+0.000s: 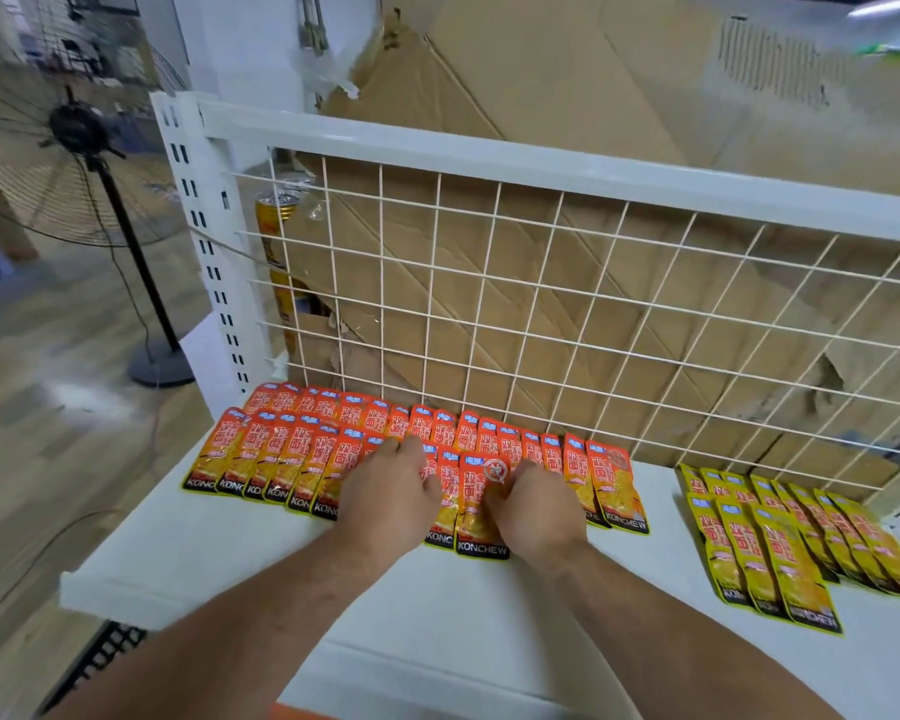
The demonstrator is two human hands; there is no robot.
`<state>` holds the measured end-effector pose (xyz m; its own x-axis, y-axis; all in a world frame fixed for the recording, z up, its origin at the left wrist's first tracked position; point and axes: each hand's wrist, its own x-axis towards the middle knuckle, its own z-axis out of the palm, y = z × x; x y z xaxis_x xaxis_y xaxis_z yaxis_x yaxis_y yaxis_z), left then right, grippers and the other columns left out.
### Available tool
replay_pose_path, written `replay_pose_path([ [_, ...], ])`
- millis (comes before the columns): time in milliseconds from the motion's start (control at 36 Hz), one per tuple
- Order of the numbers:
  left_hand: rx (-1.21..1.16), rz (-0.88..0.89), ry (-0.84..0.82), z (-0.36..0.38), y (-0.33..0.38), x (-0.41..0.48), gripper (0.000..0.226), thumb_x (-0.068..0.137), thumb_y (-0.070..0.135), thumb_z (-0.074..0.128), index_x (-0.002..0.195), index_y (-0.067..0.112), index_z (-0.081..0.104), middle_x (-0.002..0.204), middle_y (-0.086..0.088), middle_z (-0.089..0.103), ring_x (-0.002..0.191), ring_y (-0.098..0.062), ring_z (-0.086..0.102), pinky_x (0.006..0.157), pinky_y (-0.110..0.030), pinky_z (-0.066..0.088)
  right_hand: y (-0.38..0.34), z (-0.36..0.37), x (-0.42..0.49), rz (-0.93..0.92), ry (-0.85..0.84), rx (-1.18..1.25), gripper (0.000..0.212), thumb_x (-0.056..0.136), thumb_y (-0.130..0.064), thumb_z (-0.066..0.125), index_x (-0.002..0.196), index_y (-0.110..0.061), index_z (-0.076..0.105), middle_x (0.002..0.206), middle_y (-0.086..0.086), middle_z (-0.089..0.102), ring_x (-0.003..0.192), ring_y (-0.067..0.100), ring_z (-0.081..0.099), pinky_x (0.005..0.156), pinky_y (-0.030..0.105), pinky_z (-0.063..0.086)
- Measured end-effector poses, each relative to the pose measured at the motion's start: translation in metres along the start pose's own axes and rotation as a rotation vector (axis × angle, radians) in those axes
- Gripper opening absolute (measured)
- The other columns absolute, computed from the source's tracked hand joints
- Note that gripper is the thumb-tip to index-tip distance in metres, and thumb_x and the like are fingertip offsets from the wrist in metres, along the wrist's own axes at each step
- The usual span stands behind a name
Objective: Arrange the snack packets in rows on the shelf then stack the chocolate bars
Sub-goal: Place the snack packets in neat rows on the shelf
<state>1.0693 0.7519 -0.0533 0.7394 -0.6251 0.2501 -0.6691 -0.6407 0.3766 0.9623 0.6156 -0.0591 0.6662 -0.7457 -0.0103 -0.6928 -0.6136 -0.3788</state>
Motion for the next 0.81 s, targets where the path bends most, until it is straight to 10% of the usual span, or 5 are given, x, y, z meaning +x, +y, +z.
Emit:
replay_pose_path([
  [583,-0.038,0.285,-0.093,0.025,0.039,-0.003,0.051,0.092,0.047,0.047,0.139,0.028,0.053,0.145,0.007,0.050,0.138,-0.018,0.038,0.115,-0.038,0.024,0.042,-0.018,-0.021,-0.193,0.339,-0.132,0.030,0.088,-0.042,0.052,0.095,-0.017,0.065,0.093,0.005,0.066,0.087,0.032,0.061,0.064,0.038,0.047],
  [806,-0.073,0.461,-0.194,0.061,0.095,-0.015,0.060,0.089,0.052,0.043,0.143,0.028,0.049,0.149,0.004,0.048,0.142,-0.021,0.037,0.118,-0.043,0.021,0.115,-0.042,-0.048,-0.049,0.143,-0.330,0.067,0.081,-0.058,0.037,0.136,-0.026,0.056,0.142,0.006,0.054,0.133,0.034,0.047,0.105,0.048,0.044],
])
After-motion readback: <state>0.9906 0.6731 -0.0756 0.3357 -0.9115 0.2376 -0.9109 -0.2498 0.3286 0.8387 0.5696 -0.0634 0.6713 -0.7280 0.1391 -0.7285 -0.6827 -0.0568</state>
